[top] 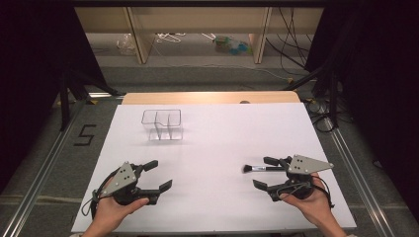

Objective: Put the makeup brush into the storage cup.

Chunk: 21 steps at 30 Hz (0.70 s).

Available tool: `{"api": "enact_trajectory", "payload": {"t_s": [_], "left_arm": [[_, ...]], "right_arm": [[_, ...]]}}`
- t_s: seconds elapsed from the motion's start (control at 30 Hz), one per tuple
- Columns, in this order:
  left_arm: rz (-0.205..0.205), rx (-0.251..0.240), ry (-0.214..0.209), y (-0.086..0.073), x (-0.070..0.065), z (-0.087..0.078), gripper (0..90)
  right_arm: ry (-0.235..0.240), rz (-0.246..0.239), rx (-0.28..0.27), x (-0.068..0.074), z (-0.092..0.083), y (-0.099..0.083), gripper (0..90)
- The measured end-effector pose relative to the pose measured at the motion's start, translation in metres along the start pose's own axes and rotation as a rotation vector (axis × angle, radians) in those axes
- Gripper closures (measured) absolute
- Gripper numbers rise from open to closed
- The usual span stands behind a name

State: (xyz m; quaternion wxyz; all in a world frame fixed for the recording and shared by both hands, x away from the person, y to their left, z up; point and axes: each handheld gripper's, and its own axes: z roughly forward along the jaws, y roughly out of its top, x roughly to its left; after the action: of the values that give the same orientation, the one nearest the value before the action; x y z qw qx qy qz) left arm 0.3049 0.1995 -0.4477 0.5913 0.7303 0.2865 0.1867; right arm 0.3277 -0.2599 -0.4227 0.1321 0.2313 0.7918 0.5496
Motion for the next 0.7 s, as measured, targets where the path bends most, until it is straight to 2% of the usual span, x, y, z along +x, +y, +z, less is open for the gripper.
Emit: {"api": "enact_trajectory", "payload": {"t_s": [0.07, 0.17, 0.23, 0.43, 0.6, 0.7], "left_arm": [[0.008, 0.003, -0.001, 0.0, 0.0, 0.0, 19.5], [0.011, 0.007, 0.0, 0.0, 0.0, 0.0, 19.7], [0.008, 0.008, 0.001, -0.001, 0.0, 0.0, 19.8], [0.021, 0.023, 0.001, -0.001, 0.0, 0.001, 19.9], [0.01, 0.028, -0.002, -0.002, -0.001, 0.002, 20.0], [0.021, 0.03, -0.004, -0.002, -0.001, 0.002, 20.0]], "right_arm": [[-0.016, -0.02, -0.002, -0.002, -0.001, 0.0, 16.9], [-0.02, -0.021, -0.013, -0.003, -0.001, 0.0, 16.9], [-0.023, -0.011, -0.006, -0.004, -0.002, 0.001, 16.9], [-0.06, -0.04, 0.036, -0.009, -0.003, 0.003, 16.9], [-0.068, -0.095, 0.148, -0.017, -0.001, 0.008, 17.5], [-0.079, -0.115, 0.203, -0.024, 0.001, 0.01, 18.1]]}}
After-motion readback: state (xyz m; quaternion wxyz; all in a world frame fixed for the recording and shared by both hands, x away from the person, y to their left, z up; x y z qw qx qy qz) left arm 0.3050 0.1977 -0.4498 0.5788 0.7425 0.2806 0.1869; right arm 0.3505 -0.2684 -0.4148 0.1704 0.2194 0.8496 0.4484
